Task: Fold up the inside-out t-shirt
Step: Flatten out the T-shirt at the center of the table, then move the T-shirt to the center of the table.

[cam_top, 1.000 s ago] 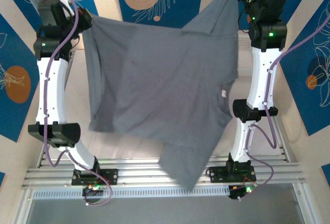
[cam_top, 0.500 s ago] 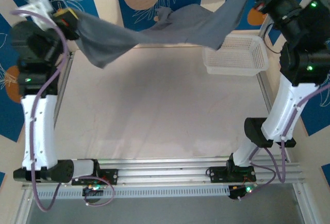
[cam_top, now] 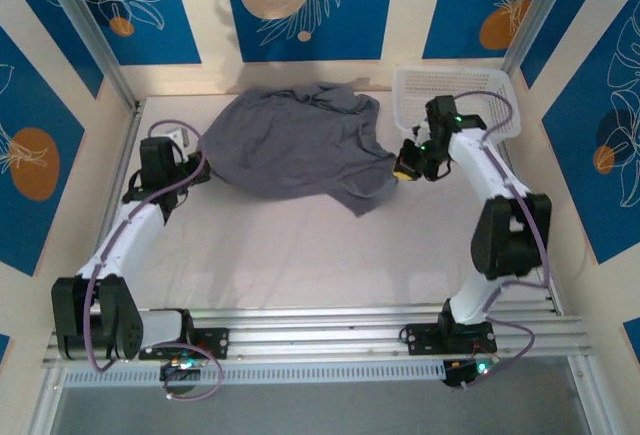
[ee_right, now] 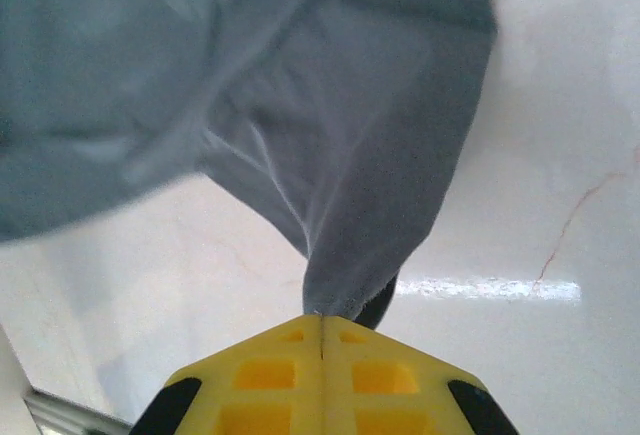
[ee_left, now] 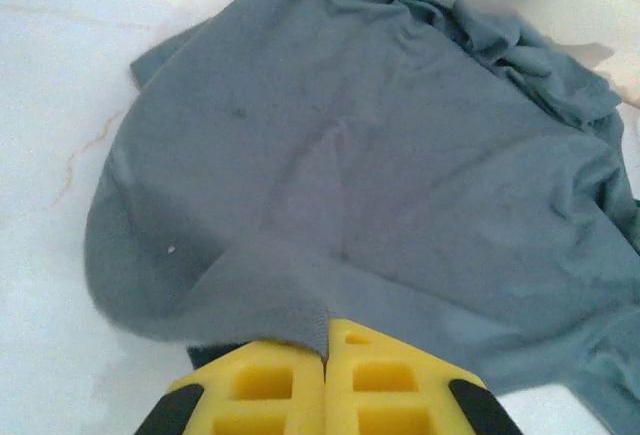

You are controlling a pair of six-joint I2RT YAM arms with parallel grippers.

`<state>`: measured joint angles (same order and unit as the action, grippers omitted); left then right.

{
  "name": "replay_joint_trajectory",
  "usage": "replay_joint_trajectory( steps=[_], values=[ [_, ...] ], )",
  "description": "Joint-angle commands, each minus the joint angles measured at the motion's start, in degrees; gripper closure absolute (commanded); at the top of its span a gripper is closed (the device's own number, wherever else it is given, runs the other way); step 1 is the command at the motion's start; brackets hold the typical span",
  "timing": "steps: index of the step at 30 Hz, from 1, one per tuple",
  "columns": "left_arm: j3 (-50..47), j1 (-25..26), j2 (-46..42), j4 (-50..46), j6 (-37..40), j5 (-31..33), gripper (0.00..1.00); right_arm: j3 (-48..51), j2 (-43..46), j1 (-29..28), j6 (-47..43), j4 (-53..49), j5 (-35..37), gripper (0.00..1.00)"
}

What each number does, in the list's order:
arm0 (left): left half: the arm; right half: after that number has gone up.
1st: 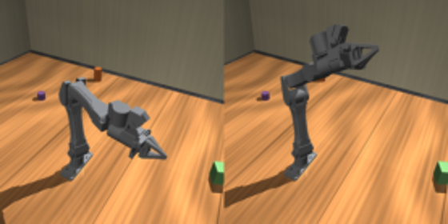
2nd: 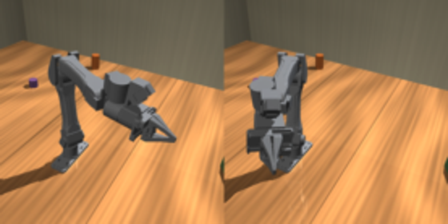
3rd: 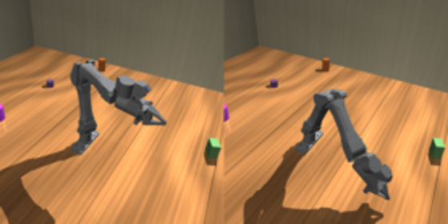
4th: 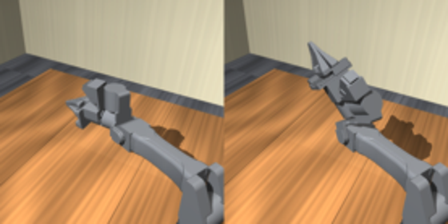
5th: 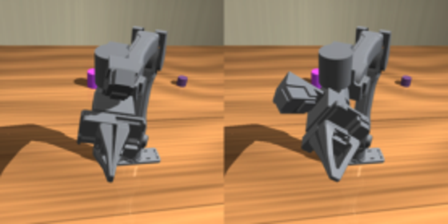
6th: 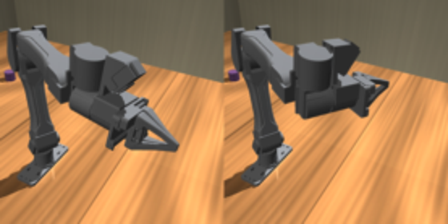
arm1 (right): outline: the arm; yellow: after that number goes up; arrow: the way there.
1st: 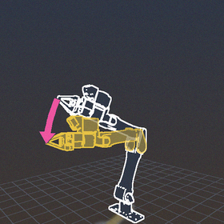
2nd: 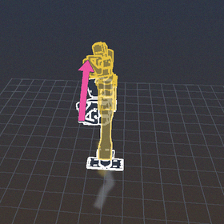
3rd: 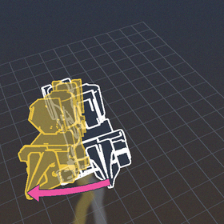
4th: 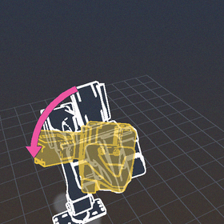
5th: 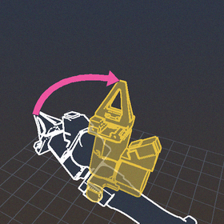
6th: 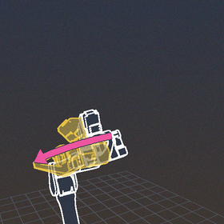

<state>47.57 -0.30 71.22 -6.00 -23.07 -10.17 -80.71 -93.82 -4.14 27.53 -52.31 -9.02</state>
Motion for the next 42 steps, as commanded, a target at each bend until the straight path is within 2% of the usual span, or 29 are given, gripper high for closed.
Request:
replay_joint_trajectory(
  steps=[1,5,7,11,13,16,17,19,20,22,24,26,28,31,33,35,36,38,39,42],
  values=[
    [-5.58,-0.41,-3.38,3.43,-2.95,3.01,1.0,7.05,10.48,0.64,4.72,10.53,-1.97,1.0],
    [-11.53,-0.41,-8.65,2.31,-6.09,7.24,1.0,17.22,18.45,0.65,11.88,15.6,1.11,1.0],
    [-13.81,-0.38,-12.98,0.82,-7.59,8.55,1.0,21.55,24.62,0.65,16.49,16.46,5.0,1.0],
    [-18.69,-0.34,-26.74,-6.96,-10.71,12.73,0.96,34.62,43.68,-0.2,30.97,17.89,15.76,1.0],
    [-21.57,-0.41,-34.72,-11.14,-12.42,14.98,0.94,39.22,54.36,-0.41,37.02,13.74,21.83,1.0],
    [-24.84,-0.4,-46.42,-16.71,-14.12,16.59,0.89,43.47,66.96,-0.48,42.56,9.24,23.07,1.0],
    [-25.69,-0.41,-50.13,-18.04,-14.55,16.52,0.84,44.55,70.35,-0.51,44.5,8.17,21.85,0.94],
    [-26.71,-0.41,-55.74,-20.01,-15.16,16.75,0.6,46.35,77.24,-0.57,48.17,7.94,20.88,0.76],
    [-26.7,-0.38,-58.24,-20.67,-15.11,16.98,0.53,46.81,81.12,-0.6,49.41,8.31,21.87,0.7],
    [-25.82,-0.4,-61.13,-21.11,-14.42,17.72,0.47,47.44,87.73,-0.6,49.67,12.03,25.09,0.61],
    [-24.18,-0.4,-61.71,-19.66,-13.65,17.91,0.45,47.66,91.19,-0.6,45.21,19.02,27.77,0.59],
    [-22.51,-0.36,-59.28,-15.16,-12.9,15.31,0.44,46.82,89.94,-0.58,36.67,26.34,29.34,0.55],
    [-21.12,-0.39,-53.03,-8.88,-12.9,10.43,0.44,45.73,85.3,-0.6,31.87,30.24,27.67,0.51],
    [-14.8,0.25,-35.03,-4.47,-12.22,3.71,0.44,45.43,71.66,-0.72,27.29,37.9,15.58,0.52],
    [-7.4,2.2,-20.79,-6.94,-9.68,3.13,0.48,42.26,57.94,-1.88,25.07,36.59,8.54,0.57],
    [-0.42,4.66,-8.22,-9.6,-6.73,5.54,0.65,37.26,43.3,-4.59,20.49,32.25,5.89,0.65],
    [2.1,5.12,-2.59,-9.56,-6.42,6.3,0.74,35.57,37.63,-6.43,18.54,31.0,6.82,0.69],
    [6.29,5.13,7.18,-9.63,-8.0,8.16,0.99,32.51,27.15,-9.29,15.34,29.94,8.63,0.78],
    [8.26,5.13,11.06,-9.84,-8.46,8.41,1.0,32.16,23.54,-10.18,15.19,30.53,9.25,0.8],
    [13.63,5.05,21.62,-9.34,-10.63,8.29,1.0,32.88,14.84,-10.93,18.07,33.88,9.55,0.96]
  ],
)
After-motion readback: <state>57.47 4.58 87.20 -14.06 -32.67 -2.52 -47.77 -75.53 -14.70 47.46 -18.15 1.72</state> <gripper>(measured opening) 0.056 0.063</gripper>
